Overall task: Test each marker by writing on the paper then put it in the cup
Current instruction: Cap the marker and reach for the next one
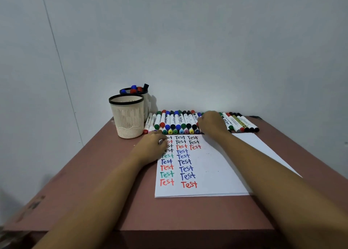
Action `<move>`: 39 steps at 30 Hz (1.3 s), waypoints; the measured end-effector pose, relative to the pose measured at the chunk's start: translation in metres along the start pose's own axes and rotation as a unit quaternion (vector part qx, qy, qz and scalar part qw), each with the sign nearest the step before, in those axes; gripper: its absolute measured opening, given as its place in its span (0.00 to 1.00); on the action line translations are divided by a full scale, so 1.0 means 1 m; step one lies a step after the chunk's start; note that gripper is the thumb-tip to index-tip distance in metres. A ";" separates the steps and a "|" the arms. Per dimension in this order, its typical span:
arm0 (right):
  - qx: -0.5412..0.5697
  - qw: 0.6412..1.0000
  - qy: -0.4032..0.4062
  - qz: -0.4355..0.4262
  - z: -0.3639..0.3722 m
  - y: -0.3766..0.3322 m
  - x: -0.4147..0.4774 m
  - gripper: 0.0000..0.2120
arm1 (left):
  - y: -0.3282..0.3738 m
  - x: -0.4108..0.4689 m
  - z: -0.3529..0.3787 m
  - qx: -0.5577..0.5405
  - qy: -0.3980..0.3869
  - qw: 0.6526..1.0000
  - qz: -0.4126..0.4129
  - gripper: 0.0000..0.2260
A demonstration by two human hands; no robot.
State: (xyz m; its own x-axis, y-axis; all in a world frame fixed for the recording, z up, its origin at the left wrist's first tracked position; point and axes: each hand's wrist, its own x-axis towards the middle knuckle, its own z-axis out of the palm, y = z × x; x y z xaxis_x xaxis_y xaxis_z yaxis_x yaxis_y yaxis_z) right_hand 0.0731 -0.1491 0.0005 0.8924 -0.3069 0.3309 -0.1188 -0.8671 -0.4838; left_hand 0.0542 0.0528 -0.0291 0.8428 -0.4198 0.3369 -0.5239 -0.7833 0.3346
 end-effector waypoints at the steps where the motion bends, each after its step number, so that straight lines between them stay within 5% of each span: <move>1: -0.008 1.000 0.004 0.007 0.001 -0.001 0.005 0.12 | -0.001 0.000 0.001 0.000 0.001 1.000 -0.002 0.15; 8: -0.041 0.996 -0.016 0.075 0.021 -0.002 0.021 0.13 | -0.002 0.002 0.003 -0.001 0.002 1.000 -0.007 0.15; 15: -0.010 0.996 0.015 0.084 0.024 -0.004 0.023 0.03 | -0.004 0.004 0.004 0.000 0.005 1.000 -0.014 0.16; 20: 0.087 0.987 0.081 0.106 0.010 -0.003 0.014 0.12 | -0.002 0.003 0.002 -0.014 0.018 1.000 -0.021 0.17; 25: 0.192 0.973 0.111 0.071 -0.010 0.001 -0.005 0.05 | 0.002 0.001 0.000 -0.030 0.053 0.998 -0.010 0.17; 32: 0.322 0.945 0.041 0.049 -0.028 0.004 -0.061 0.08 | 0.014 -0.005 -0.002 -0.027 0.117 0.989 0.082 0.23; 39: 0.384 0.923 0.015 0.025 -0.028 -0.011 -0.084 0.08 | 0.022 -0.006 0.000 -0.049 0.062 0.991 0.104 0.23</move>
State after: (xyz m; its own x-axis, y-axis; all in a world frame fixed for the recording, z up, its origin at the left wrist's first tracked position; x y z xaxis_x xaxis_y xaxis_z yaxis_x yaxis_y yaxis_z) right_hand -0.0134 -0.1247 0.0008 0.8806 -0.3595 0.3089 0.1945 -0.3202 -0.9272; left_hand 0.0382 0.0384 -0.0236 0.6966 -0.5029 0.5117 -0.6993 -0.6352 0.3279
